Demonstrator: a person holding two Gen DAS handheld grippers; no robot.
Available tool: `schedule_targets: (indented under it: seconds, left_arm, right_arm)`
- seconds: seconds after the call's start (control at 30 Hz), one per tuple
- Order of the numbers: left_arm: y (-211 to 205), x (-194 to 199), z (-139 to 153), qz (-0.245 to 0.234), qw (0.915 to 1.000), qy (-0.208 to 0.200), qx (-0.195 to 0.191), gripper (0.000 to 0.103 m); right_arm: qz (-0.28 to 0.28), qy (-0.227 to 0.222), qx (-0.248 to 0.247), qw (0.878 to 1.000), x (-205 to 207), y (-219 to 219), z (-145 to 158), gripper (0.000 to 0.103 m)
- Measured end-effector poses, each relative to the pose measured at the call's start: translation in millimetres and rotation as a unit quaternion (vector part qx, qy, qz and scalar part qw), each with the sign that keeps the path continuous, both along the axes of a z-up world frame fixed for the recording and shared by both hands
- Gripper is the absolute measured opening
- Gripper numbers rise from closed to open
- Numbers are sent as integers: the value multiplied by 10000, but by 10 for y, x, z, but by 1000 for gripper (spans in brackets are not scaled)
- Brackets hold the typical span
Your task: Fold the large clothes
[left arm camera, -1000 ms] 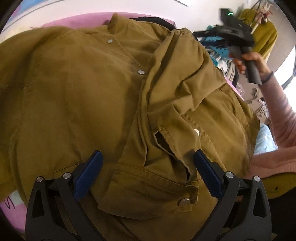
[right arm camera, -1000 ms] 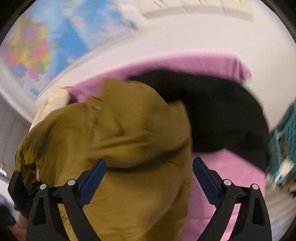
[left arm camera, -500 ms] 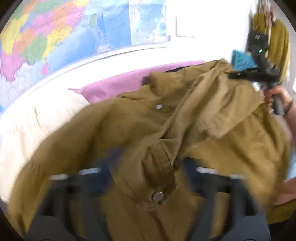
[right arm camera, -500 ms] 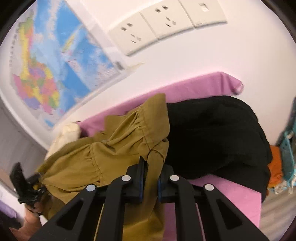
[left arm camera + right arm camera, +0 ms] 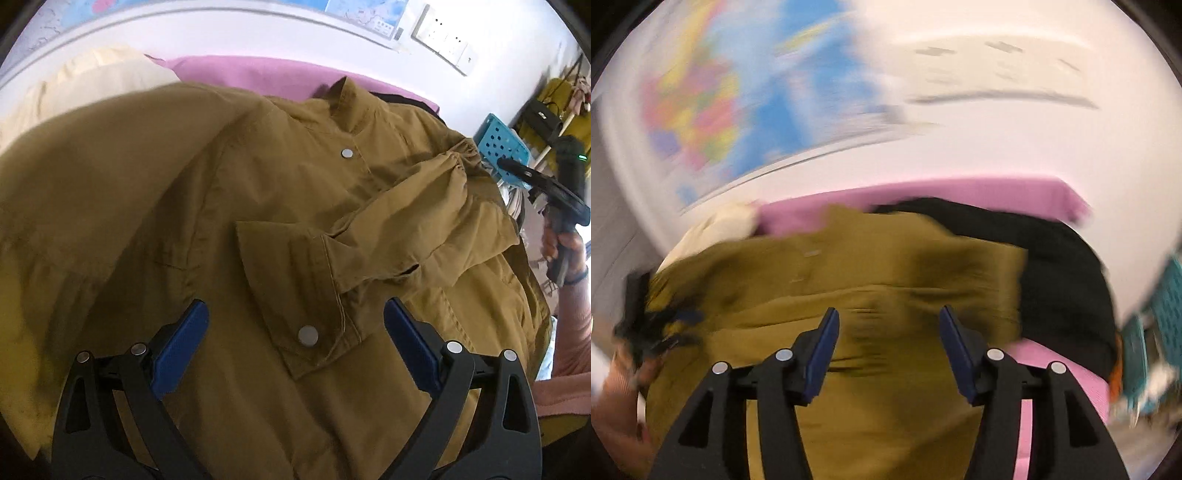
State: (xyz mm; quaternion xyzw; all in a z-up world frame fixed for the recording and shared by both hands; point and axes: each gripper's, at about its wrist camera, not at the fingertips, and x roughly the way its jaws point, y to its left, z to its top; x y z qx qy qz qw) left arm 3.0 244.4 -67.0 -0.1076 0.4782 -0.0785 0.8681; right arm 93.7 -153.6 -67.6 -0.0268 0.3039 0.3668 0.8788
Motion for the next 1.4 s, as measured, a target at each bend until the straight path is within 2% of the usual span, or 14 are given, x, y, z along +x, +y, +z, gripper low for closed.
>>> schedule_targets:
  seconds: [0.07,0.13,0.2,0.3,0.4,0.53,0.67,0.8,0.83,0.9,1.0,1.13,1.23,1.4]
  left_arm:
    - [-13,98,-33,-56,9998,25,-213,88]
    - [-73,202,-49,-83,9997,86,-213,55]
    - [-87,252,-43,-18,9999,69,-76,40]
    - [-70,211,109,169,9993,-259,194,36]
    - [-51,106,305,147,9981,-589,55,38]
    - [-171,94,212,77,9951,-416,889,65]
    - [-22,93,121,89,9982,-271,520,70]
    - [34,131,100,105,9991,-244,338,72]
    - [44,149,80,144,9991,-180,360,70]
    - [34,172,38,181,9989,-103,429,68]
    - [-4,188,18,197,9982,-97,556,68]
    - [-10,80,107,277,9961,-124,823,73]
    - [54,-232,375,359,9906,-527,1208,81]
    - [332,-788,862,1062,9736,-1130,1678,87]
  right_arm:
    - [492,-67,-268,9984,-105,339,-25,55]
    - [860,-75,-516,9949,-144,652,-123,55]
    - [1050,-15,-868,9907,-130,927,-305,54]
    - [1345,224,-1399,9807,-141,1163,-633,48]
    - [1548,313,-1701,9727,-185,1179,-790,48]
    - [1580,426,-1374,9769,-108,1058,-536,48]
    - [1235,162,-884,9883,113,1010,-210,50]
    - [1134,10,-1465,9827,379,1386,-302,61]
    - [1128,-44,-1668,9795,407,1453,-362,55]
    - [1124,70,-1975,9738,524,1605,-481,11]
    - [933,74,-1956,9762,634,1702,-503,9]
    - [669,291,-1878,9795,715,1736,-625,12]
    - [575,239,-1560,9858,593,1595,-445,40]
    - [1394,-157,-1142,9835,44,1669,-156,46]
